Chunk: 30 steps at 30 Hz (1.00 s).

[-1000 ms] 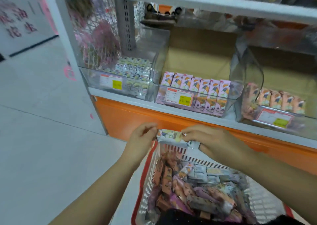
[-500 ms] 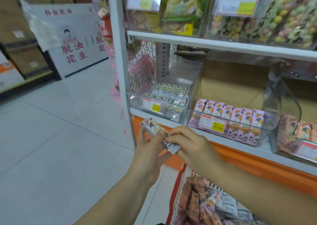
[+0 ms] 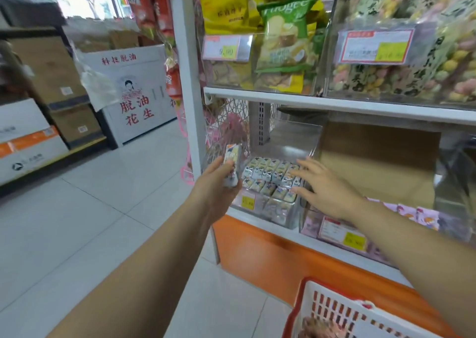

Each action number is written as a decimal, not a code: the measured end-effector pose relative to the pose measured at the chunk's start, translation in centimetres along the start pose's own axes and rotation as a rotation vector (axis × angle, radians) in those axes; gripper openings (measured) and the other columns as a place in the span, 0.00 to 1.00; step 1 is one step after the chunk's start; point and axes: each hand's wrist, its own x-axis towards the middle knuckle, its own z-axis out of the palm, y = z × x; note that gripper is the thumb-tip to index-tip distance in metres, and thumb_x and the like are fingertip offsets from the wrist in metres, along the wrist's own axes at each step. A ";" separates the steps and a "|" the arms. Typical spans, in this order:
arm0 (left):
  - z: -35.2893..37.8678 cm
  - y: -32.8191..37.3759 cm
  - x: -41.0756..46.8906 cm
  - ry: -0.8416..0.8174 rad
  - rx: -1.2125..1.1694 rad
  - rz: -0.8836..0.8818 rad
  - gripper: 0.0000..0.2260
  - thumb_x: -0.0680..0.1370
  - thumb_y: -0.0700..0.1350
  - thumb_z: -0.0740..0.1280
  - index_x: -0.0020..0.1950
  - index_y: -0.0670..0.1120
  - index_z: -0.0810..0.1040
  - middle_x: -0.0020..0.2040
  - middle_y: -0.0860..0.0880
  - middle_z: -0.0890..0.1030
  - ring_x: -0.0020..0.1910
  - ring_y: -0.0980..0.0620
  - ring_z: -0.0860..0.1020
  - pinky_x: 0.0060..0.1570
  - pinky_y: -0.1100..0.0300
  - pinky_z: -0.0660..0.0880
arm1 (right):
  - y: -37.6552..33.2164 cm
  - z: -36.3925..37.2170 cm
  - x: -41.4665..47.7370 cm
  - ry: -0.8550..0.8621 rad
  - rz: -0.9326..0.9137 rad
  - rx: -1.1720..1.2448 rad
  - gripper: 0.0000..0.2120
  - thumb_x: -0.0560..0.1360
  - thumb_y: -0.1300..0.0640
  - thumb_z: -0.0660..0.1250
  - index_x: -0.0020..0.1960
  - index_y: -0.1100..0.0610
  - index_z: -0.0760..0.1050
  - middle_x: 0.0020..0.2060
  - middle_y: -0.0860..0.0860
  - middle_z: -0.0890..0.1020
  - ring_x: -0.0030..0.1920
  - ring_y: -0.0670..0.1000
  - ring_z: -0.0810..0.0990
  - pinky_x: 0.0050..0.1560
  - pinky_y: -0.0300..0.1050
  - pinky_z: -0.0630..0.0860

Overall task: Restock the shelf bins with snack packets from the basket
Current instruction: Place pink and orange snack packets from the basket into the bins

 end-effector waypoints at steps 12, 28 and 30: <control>3.7 0.0 13.5 0.182 1.099 0.263 0.23 0.78 0.39 0.67 0.72 0.41 0.67 0.65 0.42 0.74 0.50 0.47 0.79 0.46 0.64 0.77 | 1.1 2.8 0.1 0.195 -0.093 0.073 0.20 0.80 0.43 0.52 0.66 0.50 0.71 0.72 0.49 0.65 0.75 0.47 0.49 0.66 0.38 0.47; 2.4 -3.2 22.3 0.165 1.790 0.181 0.14 0.80 0.37 0.60 0.64 0.39 0.72 0.60 0.40 0.76 0.56 0.43 0.76 0.52 0.56 0.73 | 1.7 3.6 0.6 0.197 -0.074 0.193 0.26 0.75 0.39 0.45 0.63 0.47 0.72 0.70 0.46 0.66 0.74 0.43 0.47 0.63 0.53 0.71; 2.4 -3.3 22.4 0.134 1.900 0.203 0.15 0.79 0.36 0.59 0.66 0.41 0.73 0.66 0.40 0.72 0.58 0.42 0.76 0.58 0.53 0.74 | 1.6 3.6 0.5 0.202 -0.075 0.187 0.25 0.76 0.40 0.46 0.63 0.47 0.72 0.70 0.46 0.66 0.74 0.43 0.47 0.63 0.53 0.71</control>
